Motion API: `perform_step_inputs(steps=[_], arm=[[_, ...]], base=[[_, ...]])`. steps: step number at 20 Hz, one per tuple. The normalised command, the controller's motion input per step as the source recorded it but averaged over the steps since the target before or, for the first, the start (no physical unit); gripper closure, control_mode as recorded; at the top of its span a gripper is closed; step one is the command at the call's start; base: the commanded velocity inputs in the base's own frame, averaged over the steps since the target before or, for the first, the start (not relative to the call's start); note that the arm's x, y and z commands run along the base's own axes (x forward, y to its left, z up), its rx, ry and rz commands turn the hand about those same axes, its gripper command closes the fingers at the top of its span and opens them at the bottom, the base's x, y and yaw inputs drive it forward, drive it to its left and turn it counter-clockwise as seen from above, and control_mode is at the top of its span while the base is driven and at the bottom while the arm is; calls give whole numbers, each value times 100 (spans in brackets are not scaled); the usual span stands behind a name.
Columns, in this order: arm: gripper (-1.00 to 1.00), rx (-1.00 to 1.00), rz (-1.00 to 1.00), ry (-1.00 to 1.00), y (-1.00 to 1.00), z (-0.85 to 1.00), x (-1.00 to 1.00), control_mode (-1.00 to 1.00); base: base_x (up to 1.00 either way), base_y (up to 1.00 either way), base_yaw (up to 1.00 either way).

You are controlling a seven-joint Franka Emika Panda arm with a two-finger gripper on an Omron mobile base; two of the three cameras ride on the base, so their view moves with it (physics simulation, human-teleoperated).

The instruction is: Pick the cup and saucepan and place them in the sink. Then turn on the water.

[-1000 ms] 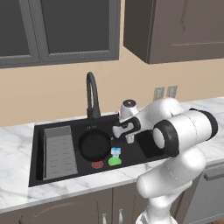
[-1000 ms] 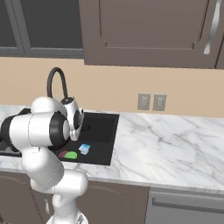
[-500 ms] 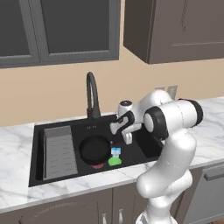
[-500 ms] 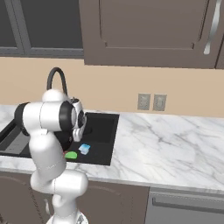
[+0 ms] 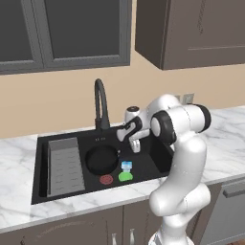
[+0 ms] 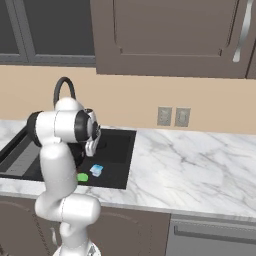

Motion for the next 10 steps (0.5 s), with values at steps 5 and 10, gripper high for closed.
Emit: perform_step_inputs(steps=[5, 10], arm=[[100, 1, 0, 0, 5, -29, 15, -100], [100, 5, 0, -4, 10, -43, 7, -100]], base=[[0, 0, 0], [0, 0, 0]])
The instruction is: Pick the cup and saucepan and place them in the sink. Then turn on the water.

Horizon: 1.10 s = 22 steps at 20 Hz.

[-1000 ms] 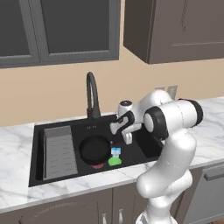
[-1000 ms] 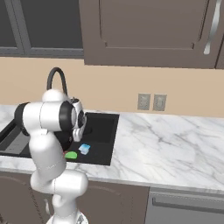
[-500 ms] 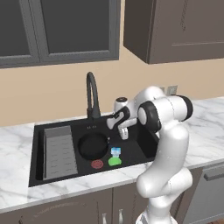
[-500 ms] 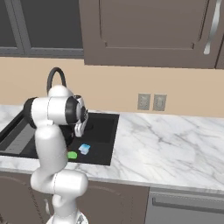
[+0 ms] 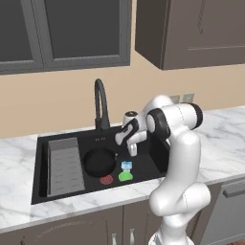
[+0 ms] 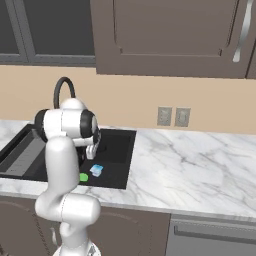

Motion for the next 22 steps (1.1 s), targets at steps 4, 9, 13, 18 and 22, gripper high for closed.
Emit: perform_step_inputs(steps=[4, 9, 13, 18, 22], arm=[[100, 4, 0, -5, 8, -33, 18, -100], [100, 5, 0, -2, 9, -42, 24, -100], [100, 4, 0, 0, 4, -47, 27, -100], [100, 4, 1, 0, 5, -43, 33, -100], [100, 3, 2, 0, 6, -36, 32, -100]], base=[[0, 0, 0], [0, 0, 0], [0, 0, 0], [0, 0, 0], [0, 0, 0]])
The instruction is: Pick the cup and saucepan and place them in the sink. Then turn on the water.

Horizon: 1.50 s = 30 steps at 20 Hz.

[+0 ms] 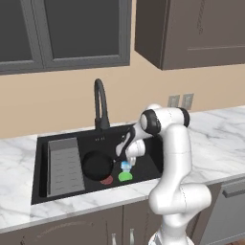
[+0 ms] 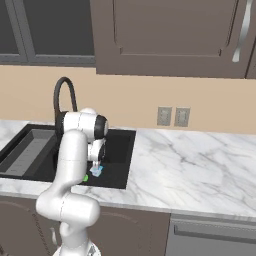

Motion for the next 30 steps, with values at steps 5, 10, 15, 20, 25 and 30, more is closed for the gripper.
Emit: perform_step_inputs(steps=[5, 10, 15, 20, 25, 30], arm=[[-100, 0, 1, 0, 13, -12, 20, -100], [-100, 0, 2, 0, 0, 0, 0, -100], [-100, -9, 1, 0, -1, 33, 0, -100], [-100, -9, 0, 0, 1, 100, 0, -100], [-100, 0, -2, -5, 4, 64, -1, -100], [-100, 13, -1, -3, -6, 62, -5, -100]], base=[[0, 0, 0], [0, 0, 0], [0, 0, 0], [0, 0, 0], [0, 0, 0], [0, 0, 0]])
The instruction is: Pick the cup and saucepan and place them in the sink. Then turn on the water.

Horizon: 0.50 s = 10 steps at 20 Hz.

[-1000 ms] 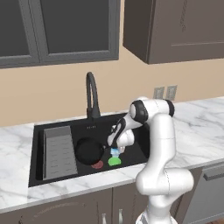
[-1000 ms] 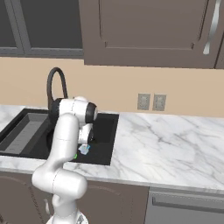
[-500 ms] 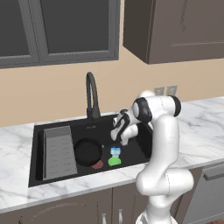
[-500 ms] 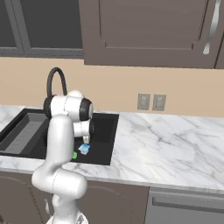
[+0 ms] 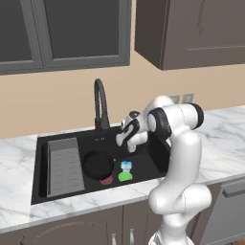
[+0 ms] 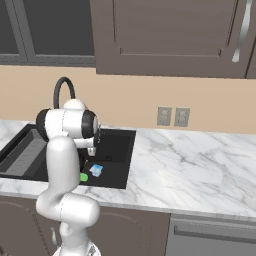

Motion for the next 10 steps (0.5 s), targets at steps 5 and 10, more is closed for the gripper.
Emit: perform_step_inputs(steps=[5, 10], arm=[[-100, 16, -4, 0, -34, 39, -4, -100], [-100, 35, -17, -12, -49, 28, -1, -100]], base=[[0, 0, 0], [0, 0, 0]])
